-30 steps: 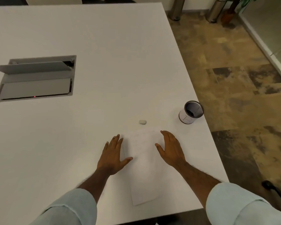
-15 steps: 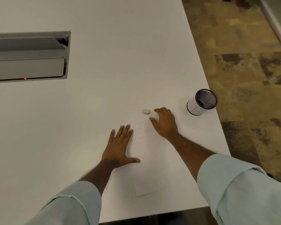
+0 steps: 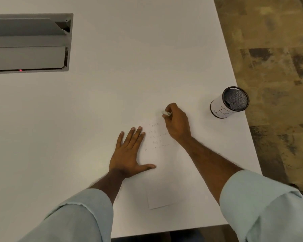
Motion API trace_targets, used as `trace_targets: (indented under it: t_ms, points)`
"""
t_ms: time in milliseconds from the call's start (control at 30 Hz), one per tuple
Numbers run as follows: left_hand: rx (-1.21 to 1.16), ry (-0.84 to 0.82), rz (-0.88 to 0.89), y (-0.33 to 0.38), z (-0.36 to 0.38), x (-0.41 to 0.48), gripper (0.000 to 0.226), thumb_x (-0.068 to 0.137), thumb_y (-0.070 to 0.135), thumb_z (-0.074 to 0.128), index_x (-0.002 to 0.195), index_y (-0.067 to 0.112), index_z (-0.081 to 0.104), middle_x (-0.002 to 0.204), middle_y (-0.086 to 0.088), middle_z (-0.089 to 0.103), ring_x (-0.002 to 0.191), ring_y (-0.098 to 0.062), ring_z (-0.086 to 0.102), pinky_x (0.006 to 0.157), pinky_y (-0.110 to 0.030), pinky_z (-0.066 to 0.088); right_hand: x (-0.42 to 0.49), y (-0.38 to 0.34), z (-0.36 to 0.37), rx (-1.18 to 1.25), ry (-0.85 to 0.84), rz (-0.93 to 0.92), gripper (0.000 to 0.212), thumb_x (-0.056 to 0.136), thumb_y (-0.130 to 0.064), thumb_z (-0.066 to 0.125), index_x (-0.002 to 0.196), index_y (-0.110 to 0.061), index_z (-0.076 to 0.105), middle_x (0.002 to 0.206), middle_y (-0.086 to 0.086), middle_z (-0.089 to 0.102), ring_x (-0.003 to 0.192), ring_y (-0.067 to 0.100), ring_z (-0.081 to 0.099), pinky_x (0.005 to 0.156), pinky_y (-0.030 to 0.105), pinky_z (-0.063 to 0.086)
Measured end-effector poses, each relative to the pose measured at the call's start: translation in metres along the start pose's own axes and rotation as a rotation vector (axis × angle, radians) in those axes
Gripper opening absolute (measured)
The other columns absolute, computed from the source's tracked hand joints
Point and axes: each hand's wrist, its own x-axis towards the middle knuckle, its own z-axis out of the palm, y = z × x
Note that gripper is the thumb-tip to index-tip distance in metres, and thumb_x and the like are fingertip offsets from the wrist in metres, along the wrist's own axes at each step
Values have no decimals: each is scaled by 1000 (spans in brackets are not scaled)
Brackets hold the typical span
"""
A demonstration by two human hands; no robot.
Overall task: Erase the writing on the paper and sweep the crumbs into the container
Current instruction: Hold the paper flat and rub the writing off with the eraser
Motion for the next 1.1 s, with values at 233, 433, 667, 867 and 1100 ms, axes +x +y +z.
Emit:
trace_targets:
  t_ms: [233, 433, 667, 867, 1100]
  points:
    - [-17, 71, 17, -4, 6, 1, 118, 74, 95, 39, 160, 18, 16, 169, 0, 6, 155, -17, 1, 123, -56, 4, -53, 1, 27, 230, -14, 48, 10, 90, -22, 67, 97, -17, 63, 80, -8, 67, 66, 9, 62, 63, 30, 56]
    - [-13, 32, -245, 33, 0, 26, 121, 72, 98, 16, 160, 15, 10, 169, -3, 4, 155, -23, 0, 121, -63, 0, -48, 3, 29, 219, 16, 72, 7, 89, -21, 68, 95, -18, 65, 84, -7, 69, 75, 10, 66, 69, 34, 58]
    - [46, 13, -281, 37, 9, 30, 131, 67, 102, 8, 159, 11, -5, 167, -6, -15, 153, -24, -17, 119, -65, -7, -49, 2, 33, 130, -53, -46, 11, 92, -21, 63, 101, -16, 68, 96, -5, 71, 86, 11, 65, 78, 34, 57]
    - [38, 43, -276, 38, 12, 31, 131, 67, 103, 15, 160, 12, 5, 168, -7, -3, 155, -26, -7, 120, -66, -4, -37, 0, 37, 38, 2, -20, 16, 94, -25, 60, 99, -12, 68, 96, -1, 71, 86, 13, 64, 80, 25, 54]
    - [36, 25, -270, 36, 14, 31, 129, 69, 101, 13, 160, 11, 2, 168, -6, -10, 154, -24, -14, 119, -66, -5, -46, -6, 47, -6, -58, -48, 16, 96, -30, 57, 98, -18, 68, 94, -5, 71, 83, 10, 63, 76, 26, 55]
